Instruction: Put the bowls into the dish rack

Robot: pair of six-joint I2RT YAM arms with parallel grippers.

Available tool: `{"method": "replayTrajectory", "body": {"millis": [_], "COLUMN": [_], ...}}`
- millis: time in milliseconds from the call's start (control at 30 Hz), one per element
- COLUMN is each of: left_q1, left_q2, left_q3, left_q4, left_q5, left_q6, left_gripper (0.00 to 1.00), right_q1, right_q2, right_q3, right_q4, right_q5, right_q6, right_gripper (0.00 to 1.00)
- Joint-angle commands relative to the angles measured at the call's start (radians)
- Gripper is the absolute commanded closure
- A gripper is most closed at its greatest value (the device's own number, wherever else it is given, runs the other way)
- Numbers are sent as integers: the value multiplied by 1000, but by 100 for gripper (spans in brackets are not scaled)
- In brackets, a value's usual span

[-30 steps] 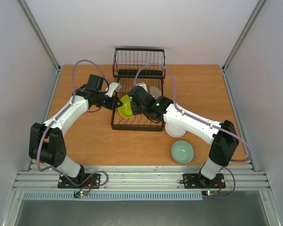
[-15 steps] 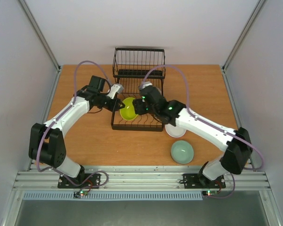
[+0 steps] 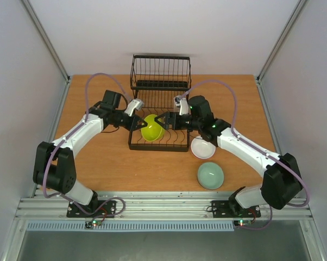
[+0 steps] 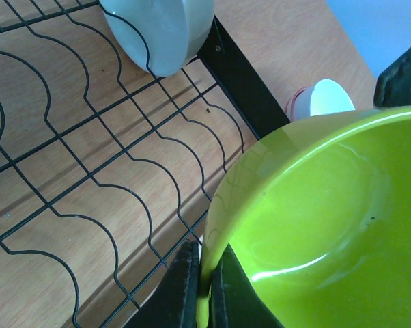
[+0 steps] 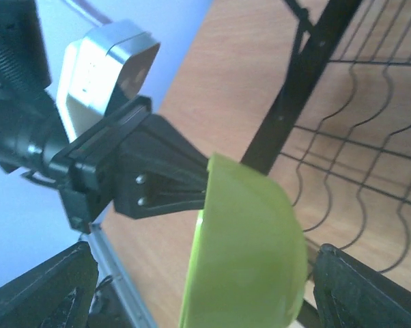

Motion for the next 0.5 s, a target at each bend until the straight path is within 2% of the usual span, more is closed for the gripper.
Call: {"method": "replayTrajectory", "body": {"millis": [0, 200, 467], "left_q1": [10, 29, 43], "left_q2": [-21, -47, -80], "left_q3": [-14, -30, -59], "left_q4": [76, 97, 137], "left_q5": [64, 93, 125], "left_q6": [11, 11, 5], "left_gripper": [100, 100, 100], "right_q1": [-13, -13, -13], "right_q2": [16, 14, 38], "right_q3": [-48, -84, -115], "right_q4": [174, 157, 202], "right_q5": [-182, -144, -208], "right_q6": [80, 64, 80], "right_gripper": [12, 7, 4]}}
